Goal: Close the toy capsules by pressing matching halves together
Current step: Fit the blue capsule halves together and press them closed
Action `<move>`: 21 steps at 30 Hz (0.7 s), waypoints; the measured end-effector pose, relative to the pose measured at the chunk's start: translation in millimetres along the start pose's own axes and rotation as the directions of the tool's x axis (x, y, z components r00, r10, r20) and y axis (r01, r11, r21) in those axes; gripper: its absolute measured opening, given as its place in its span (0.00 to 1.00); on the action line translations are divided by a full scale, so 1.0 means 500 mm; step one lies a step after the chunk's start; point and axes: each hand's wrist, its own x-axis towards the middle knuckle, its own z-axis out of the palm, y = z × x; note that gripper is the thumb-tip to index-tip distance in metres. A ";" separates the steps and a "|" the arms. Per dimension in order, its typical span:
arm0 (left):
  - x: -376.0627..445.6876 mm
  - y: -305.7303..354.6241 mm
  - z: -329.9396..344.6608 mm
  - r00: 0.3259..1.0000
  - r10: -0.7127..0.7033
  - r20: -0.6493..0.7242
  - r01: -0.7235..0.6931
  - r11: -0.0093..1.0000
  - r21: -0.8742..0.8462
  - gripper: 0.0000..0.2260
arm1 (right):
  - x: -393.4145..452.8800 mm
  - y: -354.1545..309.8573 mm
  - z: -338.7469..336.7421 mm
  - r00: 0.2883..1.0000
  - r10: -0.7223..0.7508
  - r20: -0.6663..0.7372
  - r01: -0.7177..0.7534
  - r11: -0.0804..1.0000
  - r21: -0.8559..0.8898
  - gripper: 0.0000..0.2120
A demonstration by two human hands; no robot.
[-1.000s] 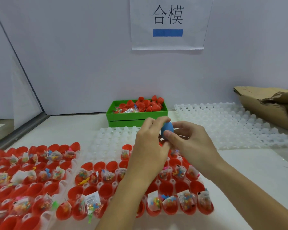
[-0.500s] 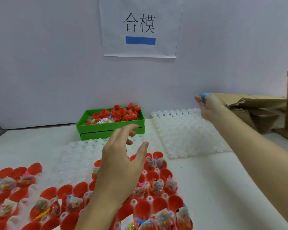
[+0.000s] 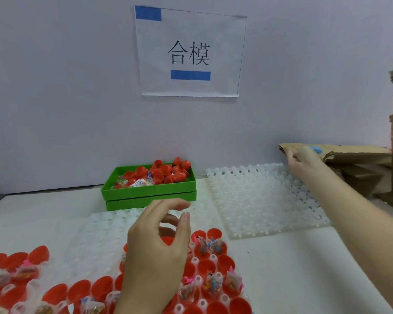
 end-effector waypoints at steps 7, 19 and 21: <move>0.014 -0.005 -0.026 0.996 -0.088 0.011 0.088 0.996 0.003 0.10 | -0.160 0.142 -0.101 0.891 -0.107 0.442 0.342 0.798 -0.497 0.17; 0.048 -0.090 -0.137 0.925 -0.366 -0.101 0.377 0.852 0.364 0.07 | -0.224 0.238 -0.214 0.583 -0.266 0.768 0.810 0.266 -0.523 0.27; 0.049 -0.093 -0.152 0.913 -0.386 -0.134 0.402 0.794 0.455 0.06 | -0.218 0.246 -0.217 0.599 -0.274 0.753 0.800 0.246 -0.547 0.26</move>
